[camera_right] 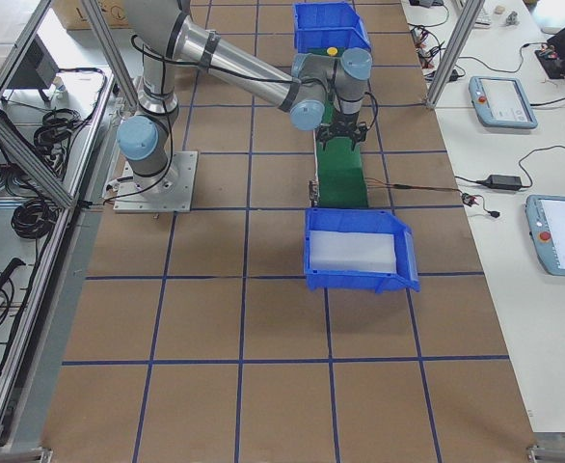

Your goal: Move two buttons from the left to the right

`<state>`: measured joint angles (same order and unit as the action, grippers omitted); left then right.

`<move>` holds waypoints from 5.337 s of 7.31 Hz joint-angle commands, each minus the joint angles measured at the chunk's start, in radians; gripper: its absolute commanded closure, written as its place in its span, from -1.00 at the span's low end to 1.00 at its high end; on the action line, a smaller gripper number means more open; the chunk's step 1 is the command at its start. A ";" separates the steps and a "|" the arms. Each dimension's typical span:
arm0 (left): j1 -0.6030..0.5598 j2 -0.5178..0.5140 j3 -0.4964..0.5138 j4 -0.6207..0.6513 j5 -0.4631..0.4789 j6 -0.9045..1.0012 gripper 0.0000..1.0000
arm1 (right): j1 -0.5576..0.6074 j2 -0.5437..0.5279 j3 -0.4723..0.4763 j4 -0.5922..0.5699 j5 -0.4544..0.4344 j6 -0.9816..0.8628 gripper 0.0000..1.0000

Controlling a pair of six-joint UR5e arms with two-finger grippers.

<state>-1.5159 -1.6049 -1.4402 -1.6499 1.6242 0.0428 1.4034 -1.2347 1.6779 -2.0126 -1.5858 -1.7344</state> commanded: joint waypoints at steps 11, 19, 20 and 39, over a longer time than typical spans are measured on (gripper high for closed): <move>0.003 -0.046 -0.013 0.027 -0.001 0.012 -1.00 | 0.000 -0.005 0.000 0.002 0.010 -0.001 -0.99; -0.001 -0.050 -0.011 0.033 -0.001 0.003 -1.00 | -0.001 -0.006 -0.001 0.005 0.012 -0.016 -0.96; -0.001 -0.049 -0.013 0.033 -0.001 0.003 -1.00 | -0.003 -0.006 -0.001 0.008 0.012 -0.023 -0.96; -0.001 -0.047 -0.011 0.039 0.000 0.002 -1.00 | 0.006 0.026 -0.004 -0.022 0.027 -0.014 -0.99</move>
<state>-1.5168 -1.6515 -1.4519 -1.6117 1.6242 0.0456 1.4097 -1.2104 1.6731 -2.0389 -1.5598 -1.7489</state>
